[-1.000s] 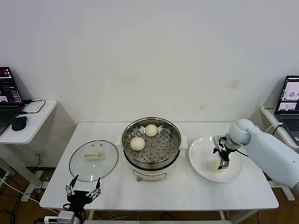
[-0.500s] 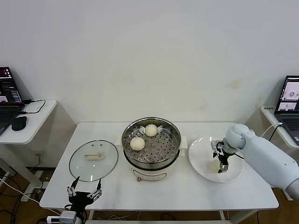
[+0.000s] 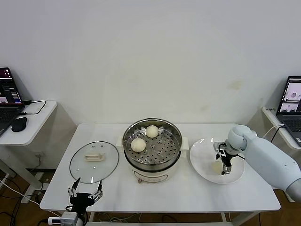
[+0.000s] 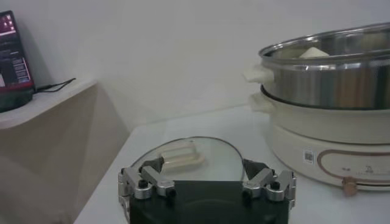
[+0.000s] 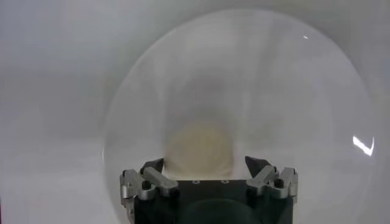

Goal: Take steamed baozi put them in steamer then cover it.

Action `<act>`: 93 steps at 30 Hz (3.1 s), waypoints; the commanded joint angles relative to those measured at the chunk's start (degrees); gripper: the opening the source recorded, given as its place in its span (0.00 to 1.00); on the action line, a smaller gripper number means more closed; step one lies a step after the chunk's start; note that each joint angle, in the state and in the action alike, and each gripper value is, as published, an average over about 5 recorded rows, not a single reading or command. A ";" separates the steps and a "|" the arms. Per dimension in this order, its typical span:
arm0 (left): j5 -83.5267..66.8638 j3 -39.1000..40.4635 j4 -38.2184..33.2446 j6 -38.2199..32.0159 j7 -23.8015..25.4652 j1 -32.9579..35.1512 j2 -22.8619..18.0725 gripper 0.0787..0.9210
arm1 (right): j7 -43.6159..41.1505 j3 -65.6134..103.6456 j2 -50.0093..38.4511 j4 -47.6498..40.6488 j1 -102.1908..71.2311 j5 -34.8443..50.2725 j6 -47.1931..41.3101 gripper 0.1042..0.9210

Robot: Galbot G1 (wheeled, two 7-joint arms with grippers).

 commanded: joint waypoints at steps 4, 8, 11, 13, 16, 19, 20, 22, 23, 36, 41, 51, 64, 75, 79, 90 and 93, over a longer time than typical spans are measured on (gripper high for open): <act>0.02 0.03 0.05 -0.01 -0.04 0.16 0.02 0.88 | -0.94 0.12 0.03 -0.53 -0.03 -0.01 0.20 0.76; 0.01 -0.01 -0.05 0.00 -0.05 0.11 0.03 0.88 | -1.63 0.36 -0.17 -0.78 0.01 0.57 0.15 0.66; 0.00 -0.06 -0.17 0.00 -0.05 0.01 0.07 0.88 | -2.52 0.44 -0.48 -0.88 0.50 1.30 0.10 0.64; 0.00 -0.08 -0.16 0.01 -0.05 -0.06 0.11 0.88 | -3.12 0.44 -0.78 -0.66 1.14 2.15 0.01 0.63; 0.01 0.02 -0.11 0.00 -0.09 -0.17 0.11 0.88 | -4.07 0.56 -1.30 0.01 2.80 4.12 -0.20 0.62; 0.03 0.13 -0.18 -0.03 -0.17 -0.26 0.07 0.88 | -5.51 0.50 -1.98 1.42 5.87 6.47 -0.18 0.62; 0.04 0.14 -0.20 -0.05 -0.22 -0.30 0.07 0.88 | -5.93 0.31 -2.18 2.02 7.39 7.30 -0.12 0.62; 0.07 0.13 -0.17 -0.07 -0.34 -0.41 0.10 0.88 | -6.81 -1.12 -2.49 3.22 11.34 9.26 0.07 0.62; 0.06 0.11 -0.15 -0.08 -0.43 -0.47 0.13 0.88 | -7.27 -2.48 -2.49 3.78 14.03 10.64 0.18 0.63; -0.34 -0.30 -0.13 -0.08 -0.91 -1.44 0.15 0.88 | -13.41 -14.78 10.92 -4.25 38.76 25.49 17.98 0.63; -0.50 -0.83 -0.55 -0.16 -0.96 -1.33 0.11 0.88 | -14.26 -16.50 16.61 -5.86 41.25 27.48 27.63 0.63; -0.82 -1.65 -1.14 -0.31 -1.30 -0.40 0.40 0.88 | -14.56 -17.80 20.72 0.15 36.94 30.26 40.69 0.63; -0.45 -1.66 -2.53 -0.55 -1.64 0.51 -0.68 0.88 | -10.95 -21.02 21.71 8.03 33.35 18.91 49.67 0.64; -0.29 -1.57 -2.19 -0.75 -1.75 0.52 -1.14 0.88 | -7.15 -21.90 22.71 9.86 30.16 9.34 54.15 0.64; -0.33 -1.51 -1.53 -0.75 -1.81 -0.01 -1.22 0.88 | -6.26 -22.78 22.75 10.95 28.58 8.36 53.91 0.64; -0.56 -1.25 -1.63 -0.66 -1.63 -0.24 -1.23 0.88 | -5.95 -23.34 24.55 8.29 26.21 6.16 52.78 0.64; -0.55 -1.13 -1.83 -0.63 -1.55 -0.16 -1.25 0.88 | -5.89 -23.19 24.95 7.82 25.88 5.68 52.63 0.64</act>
